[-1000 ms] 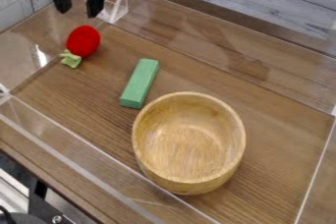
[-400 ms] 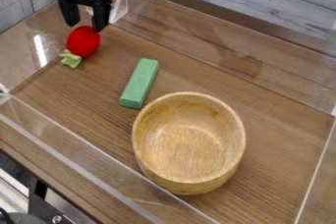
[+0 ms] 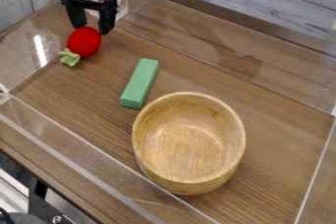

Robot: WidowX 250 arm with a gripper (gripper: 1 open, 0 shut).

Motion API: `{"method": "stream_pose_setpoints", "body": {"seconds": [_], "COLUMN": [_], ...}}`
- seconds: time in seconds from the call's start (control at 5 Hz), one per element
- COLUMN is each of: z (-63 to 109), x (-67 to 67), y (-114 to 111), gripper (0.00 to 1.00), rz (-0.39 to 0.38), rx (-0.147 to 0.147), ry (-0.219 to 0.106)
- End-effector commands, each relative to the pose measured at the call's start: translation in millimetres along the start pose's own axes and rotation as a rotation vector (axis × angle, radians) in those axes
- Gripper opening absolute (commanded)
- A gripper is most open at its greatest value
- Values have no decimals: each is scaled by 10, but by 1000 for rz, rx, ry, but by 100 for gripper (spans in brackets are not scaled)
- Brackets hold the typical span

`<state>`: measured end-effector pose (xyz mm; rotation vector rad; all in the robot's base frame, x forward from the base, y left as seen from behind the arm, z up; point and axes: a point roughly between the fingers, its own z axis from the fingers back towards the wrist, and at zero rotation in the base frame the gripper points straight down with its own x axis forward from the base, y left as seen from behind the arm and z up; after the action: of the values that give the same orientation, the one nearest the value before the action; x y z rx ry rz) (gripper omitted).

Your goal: Move the red object to the right side of the table

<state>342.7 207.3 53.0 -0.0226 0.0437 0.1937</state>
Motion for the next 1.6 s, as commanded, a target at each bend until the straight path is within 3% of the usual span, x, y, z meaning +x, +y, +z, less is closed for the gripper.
{"method": "stream_pose_setpoints", "body": {"seconds": [0.0,0.4,0.6,1.0,1.2,1.4], "z": [403,364,366,597,467,246], "x": [100,118,38,-56,-94,-113], "y": [1,-100,-97,38,-4,39], "gripper": [100,100,100,100,100,100], "rz": [13,-77,-81,-55,-84,-44], "rx": [17,11,8,-8,-5,-3], "ry": [-81,-90,-92,-120,-90,-62]}}
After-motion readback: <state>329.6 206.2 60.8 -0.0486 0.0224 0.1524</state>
